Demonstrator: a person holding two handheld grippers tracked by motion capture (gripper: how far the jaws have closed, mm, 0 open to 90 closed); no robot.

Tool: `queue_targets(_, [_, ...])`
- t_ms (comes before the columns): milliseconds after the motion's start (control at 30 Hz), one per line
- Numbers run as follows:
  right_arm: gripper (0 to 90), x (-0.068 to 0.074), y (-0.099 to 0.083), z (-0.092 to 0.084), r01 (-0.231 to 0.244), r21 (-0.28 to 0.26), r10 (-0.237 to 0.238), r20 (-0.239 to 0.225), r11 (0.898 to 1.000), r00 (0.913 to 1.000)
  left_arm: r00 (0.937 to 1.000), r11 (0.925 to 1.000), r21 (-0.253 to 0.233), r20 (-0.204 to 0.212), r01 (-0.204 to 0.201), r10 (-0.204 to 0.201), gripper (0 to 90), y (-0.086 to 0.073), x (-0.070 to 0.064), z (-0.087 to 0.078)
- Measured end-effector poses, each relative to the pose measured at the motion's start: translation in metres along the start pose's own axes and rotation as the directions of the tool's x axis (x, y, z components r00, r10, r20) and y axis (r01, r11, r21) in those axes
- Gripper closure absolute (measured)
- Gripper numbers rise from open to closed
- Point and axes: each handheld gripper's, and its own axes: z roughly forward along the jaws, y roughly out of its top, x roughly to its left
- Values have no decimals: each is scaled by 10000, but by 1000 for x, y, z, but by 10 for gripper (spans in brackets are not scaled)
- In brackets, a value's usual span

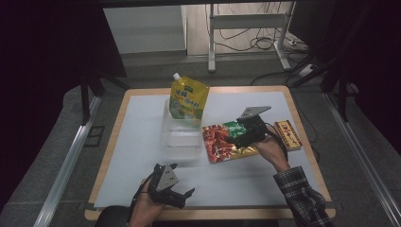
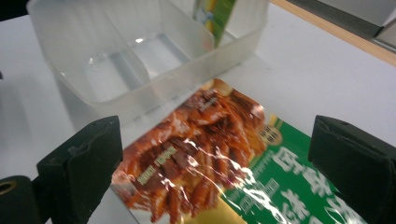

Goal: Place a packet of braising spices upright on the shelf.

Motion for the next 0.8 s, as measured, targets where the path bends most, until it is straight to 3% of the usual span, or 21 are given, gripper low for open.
queue_targets(400, [31,-14,-27,-15,-454,305,430,743,9985,9963,10000,9999,84,-8,-78,78,2,0,0,0])
queue_targets(633, [31,-24,-45,-19,-584,659,486,1411,9961,9888,9999,9997,194,-37,-140,141,2,0,-1,2])
queue_targets(800, [32,-30,-55,-21,-870,730,743,1610,9935,9841,9999,9996,226,-37,-150,151,3,-1,-1,2])
